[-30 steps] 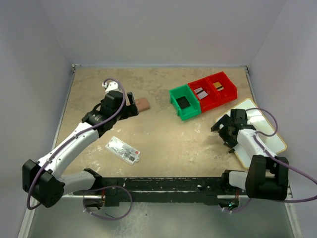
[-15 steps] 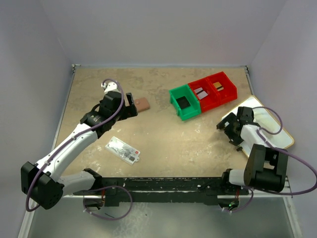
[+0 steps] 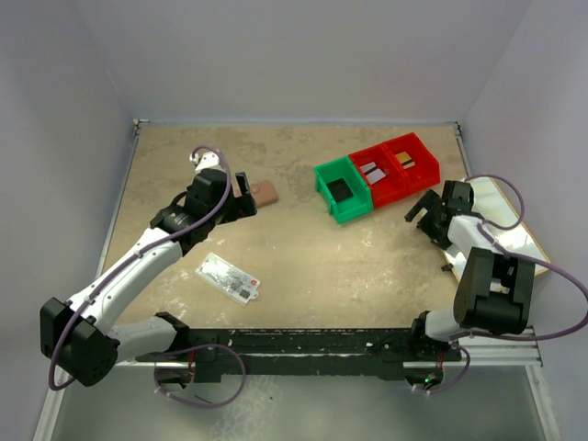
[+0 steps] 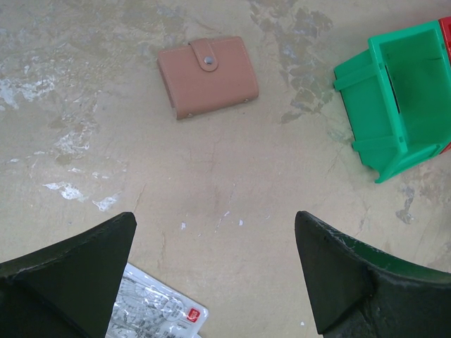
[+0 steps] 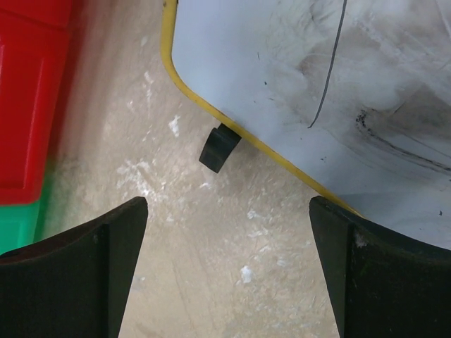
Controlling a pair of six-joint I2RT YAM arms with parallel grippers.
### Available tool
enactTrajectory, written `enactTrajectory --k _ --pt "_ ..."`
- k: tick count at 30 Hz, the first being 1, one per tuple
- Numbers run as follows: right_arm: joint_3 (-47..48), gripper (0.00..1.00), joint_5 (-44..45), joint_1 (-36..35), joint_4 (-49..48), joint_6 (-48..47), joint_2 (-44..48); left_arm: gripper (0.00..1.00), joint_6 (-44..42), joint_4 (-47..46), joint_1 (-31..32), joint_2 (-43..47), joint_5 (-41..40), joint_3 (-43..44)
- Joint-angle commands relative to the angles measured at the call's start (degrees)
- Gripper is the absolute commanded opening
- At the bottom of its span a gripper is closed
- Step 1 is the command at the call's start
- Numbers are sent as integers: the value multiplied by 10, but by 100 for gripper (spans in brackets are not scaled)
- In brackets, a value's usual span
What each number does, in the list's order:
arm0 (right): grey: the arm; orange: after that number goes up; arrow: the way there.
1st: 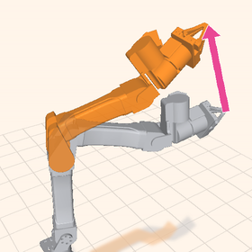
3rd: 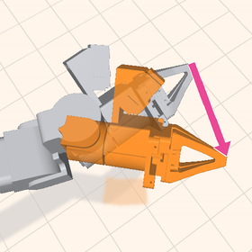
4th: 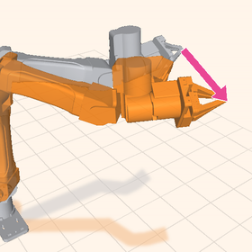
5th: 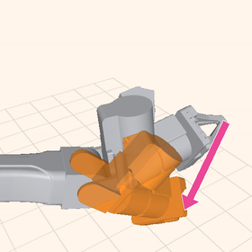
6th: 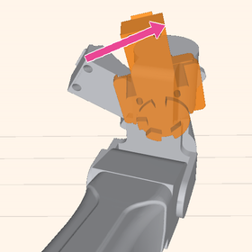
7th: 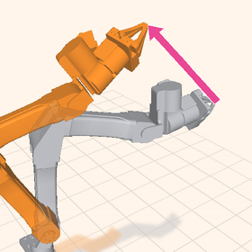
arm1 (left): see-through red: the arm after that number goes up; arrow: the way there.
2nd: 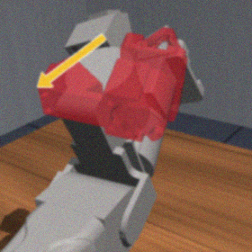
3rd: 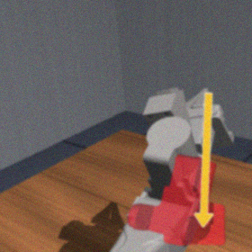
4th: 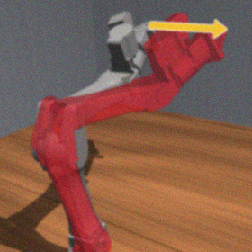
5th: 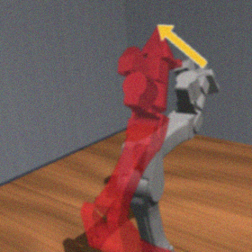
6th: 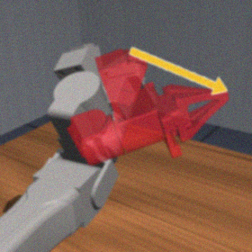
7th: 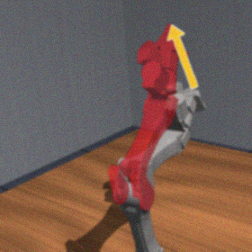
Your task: Take the credit cards out of the card holder
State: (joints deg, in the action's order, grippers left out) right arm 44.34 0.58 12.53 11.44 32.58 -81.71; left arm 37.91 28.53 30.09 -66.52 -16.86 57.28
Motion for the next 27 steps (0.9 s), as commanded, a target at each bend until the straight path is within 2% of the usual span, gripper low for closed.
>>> enactTrajectory --k 1,6,13,15,18,20,23,27 --pt "36 100 71 4 -12 -10 -25 92 1 -18 2 -1 5 18" --pt "49 100 66 3 -24 -47 -1 92 -1 -16 2 -3 3 20" --pt "-5 96 -172 -22 -104 -103 120 92 1 -28 2 -19 -5 16" --pt "0 94 -198 -40 -116 -106 128 92 2 -31 2 -27 -17 14" --pt "32 92 -180 -82 -120 -130 96 95 3 -30 0 -54 -58 12" --pt "65 87 -174 -101 -116 -147 59 96 -2 -15 -12 -94 -69 31" --pt "105 75 -172 -118 -124 -174 7 96 -3 -2 -41 -144 -46 56" --pt "193 71 -159 -146 -94 -220 -67 96 -3 -10 -56 -167 -7 62"
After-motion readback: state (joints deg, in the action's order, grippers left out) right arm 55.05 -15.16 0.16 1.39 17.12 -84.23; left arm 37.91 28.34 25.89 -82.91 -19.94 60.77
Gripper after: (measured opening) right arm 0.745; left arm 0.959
